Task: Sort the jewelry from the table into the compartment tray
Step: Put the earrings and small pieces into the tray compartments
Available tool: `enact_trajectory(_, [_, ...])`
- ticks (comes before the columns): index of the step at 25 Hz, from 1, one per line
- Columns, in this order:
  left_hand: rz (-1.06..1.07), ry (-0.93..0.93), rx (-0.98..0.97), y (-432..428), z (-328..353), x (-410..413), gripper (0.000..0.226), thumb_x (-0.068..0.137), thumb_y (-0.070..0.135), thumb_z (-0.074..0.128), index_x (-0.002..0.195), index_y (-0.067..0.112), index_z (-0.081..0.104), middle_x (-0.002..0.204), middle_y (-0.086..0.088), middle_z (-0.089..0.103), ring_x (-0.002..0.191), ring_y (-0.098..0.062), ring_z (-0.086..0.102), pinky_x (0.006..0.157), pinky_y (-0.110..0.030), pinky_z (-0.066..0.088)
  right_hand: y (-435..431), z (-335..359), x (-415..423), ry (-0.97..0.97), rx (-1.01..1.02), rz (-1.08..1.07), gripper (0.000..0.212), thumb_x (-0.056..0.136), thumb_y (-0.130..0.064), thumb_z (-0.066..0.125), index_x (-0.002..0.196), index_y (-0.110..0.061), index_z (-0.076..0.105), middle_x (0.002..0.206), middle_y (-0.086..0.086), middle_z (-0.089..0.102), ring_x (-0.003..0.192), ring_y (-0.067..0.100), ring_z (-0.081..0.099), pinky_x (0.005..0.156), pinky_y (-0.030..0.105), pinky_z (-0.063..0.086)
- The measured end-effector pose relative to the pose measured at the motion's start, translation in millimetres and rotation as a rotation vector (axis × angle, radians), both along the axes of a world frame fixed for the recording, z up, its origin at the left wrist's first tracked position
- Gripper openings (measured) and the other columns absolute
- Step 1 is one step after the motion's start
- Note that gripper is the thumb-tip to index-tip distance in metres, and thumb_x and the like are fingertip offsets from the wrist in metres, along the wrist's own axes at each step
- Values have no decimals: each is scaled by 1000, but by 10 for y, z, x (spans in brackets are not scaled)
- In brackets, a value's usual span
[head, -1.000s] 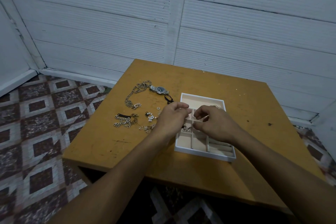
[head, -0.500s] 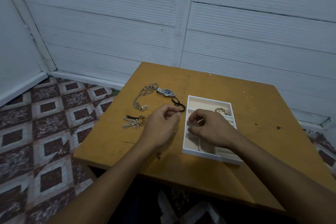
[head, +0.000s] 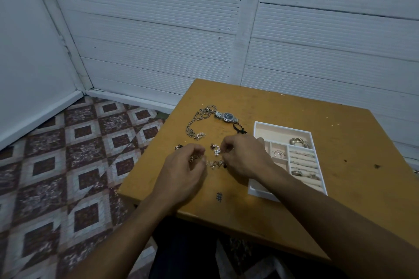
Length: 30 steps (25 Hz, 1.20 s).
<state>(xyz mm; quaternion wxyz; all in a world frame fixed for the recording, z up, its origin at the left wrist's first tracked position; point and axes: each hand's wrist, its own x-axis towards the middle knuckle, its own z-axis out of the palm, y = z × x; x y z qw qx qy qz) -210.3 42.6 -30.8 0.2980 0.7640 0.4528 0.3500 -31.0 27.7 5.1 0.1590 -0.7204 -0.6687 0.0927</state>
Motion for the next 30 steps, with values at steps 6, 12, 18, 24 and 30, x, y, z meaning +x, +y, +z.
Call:
enact_trajectory(6, [-12, 127, 92, 15, -92, -41, 25, 92, 31, 55, 116, 27, 60, 109, 15, 59, 100, 1, 51, 82, -14, 38, 255, -41, -116, -159, -146, -99, 26, 88, -46, 55, 97, -23, 63, 101, 1, 65, 106, 24, 52, 93, 43, 35])
enact_trajectory(12, [-26, 132, 101, 30, -45, 56, 26, 93, 29, 54, 118, 24, 60, 114, 10, 60, 106, -1, 48, 88, -18, 38, 288, 8, -186, -155, -221, -51, 19, 90, -32, 53, 102, -20, 62, 104, 3, 64, 105, 25, 53, 97, 44, 39])
enact_trajectory(18, [40, -81, -59, 90, 128, 205, 17, 93, 23, 57, 108, 26, 63, 103, 14, 62, 99, -1, 56, 80, -14, 44, 197, 209, -11, 151, -174, -33, 6, 89, -22, 55, 83, -21, 55, 85, -2, 61, 87, 20, 56, 80, 37, 42])
enact_trajectory(24, [53, -213, -187, 85, 145, 326, 16, 95, 21, 55, 109, 21, 63, 104, 8, 65, 101, -4, 59, 87, -24, 50, 70, 445, 156, 512, -119, -53, 12, 86, -9, 60, 76, -14, 57, 75, -4, 64, 75, 10, 60, 72, 32, 50])
enact_trajectory(30, [63, -297, -260, 46, 157, 432, 14, 97, 25, 52, 102, 27, 64, 103, 9, 66, 99, -5, 59, 84, -25, 49, -16, 594, 226, 565, -87, -43, 9, 91, -12, 60, 87, -7, 66, 79, 4, 66, 72, 14, 59, 71, 31, 50])
